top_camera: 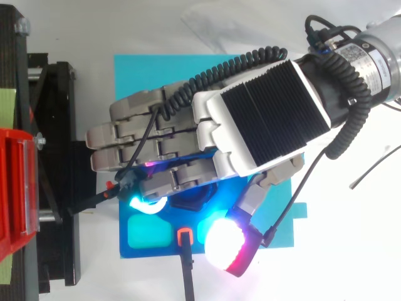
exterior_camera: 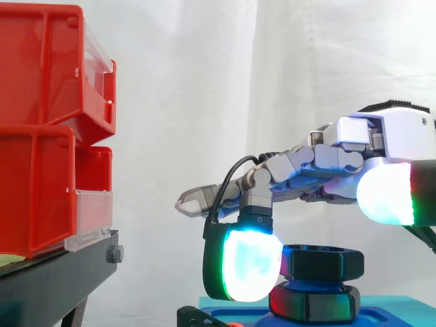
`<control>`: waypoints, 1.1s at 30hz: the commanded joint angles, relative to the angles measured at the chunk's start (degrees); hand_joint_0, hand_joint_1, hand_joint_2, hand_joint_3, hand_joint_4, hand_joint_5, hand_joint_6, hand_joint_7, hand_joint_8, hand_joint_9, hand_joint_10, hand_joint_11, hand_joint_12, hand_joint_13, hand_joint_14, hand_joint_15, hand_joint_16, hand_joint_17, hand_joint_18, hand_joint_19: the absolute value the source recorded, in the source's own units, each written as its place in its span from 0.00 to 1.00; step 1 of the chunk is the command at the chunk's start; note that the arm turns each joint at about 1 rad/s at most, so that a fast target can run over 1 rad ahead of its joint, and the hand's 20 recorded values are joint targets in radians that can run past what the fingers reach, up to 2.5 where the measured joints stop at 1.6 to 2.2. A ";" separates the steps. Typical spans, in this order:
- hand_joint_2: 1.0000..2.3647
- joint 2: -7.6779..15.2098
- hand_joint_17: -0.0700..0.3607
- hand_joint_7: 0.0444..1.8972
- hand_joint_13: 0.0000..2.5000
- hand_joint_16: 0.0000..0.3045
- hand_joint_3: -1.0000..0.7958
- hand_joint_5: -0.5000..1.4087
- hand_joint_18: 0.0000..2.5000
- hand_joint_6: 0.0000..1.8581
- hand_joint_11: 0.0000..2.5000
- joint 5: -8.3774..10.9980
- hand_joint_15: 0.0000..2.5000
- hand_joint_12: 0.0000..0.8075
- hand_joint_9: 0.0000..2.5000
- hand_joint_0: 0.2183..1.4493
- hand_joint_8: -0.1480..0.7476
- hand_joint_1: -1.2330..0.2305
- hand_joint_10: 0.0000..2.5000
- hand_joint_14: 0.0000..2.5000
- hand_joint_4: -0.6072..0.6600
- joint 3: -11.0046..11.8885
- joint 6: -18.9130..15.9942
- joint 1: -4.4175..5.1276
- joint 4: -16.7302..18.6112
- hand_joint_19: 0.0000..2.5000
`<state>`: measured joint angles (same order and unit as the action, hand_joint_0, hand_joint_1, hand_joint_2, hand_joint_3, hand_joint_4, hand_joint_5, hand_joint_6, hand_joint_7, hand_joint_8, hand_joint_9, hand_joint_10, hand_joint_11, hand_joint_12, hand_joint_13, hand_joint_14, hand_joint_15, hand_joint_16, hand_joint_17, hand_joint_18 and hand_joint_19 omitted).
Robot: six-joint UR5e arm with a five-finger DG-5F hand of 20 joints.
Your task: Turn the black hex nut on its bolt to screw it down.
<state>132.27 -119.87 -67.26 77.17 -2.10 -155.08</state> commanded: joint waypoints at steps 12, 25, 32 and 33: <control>0.00 0.00 0.47 0.49 0.09 0.20 0.28 0.21 0.07 0.32 0.03 -1.16 0.00 0.47 0.10 0.21 0.53 0.68 0.00 0.00 0.78 0.03 0.26 -2.21 0.22 0.14; 0.00 0.00 0.48 0.49 0.10 0.20 0.28 0.21 0.08 0.32 0.03 -3.97 0.00 0.47 0.10 0.21 0.53 0.68 0.00 0.00 0.77 0.03 0.26 -4.85 0.57 0.15; 0.00 0.00 0.47 0.49 0.10 0.20 0.28 0.21 0.08 0.32 0.04 -5.90 0.00 0.47 0.11 0.21 0.53 0.68 0.00 0.00 0.78 1.61 -0.44 -5.37 2.24 0.15; 0.00 0.00 0.47 0.50 0.10 0.20 0.28 0.21 0.08 0.32 0.04 -5.90 0.00 0.47 0.11 0.21 0.53 0.68 0.00 0.00 0.78 2.22 -0.62 -5.20 2.24 0.15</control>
<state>132.27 -125.32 -66.33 76.95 -7.37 -153.16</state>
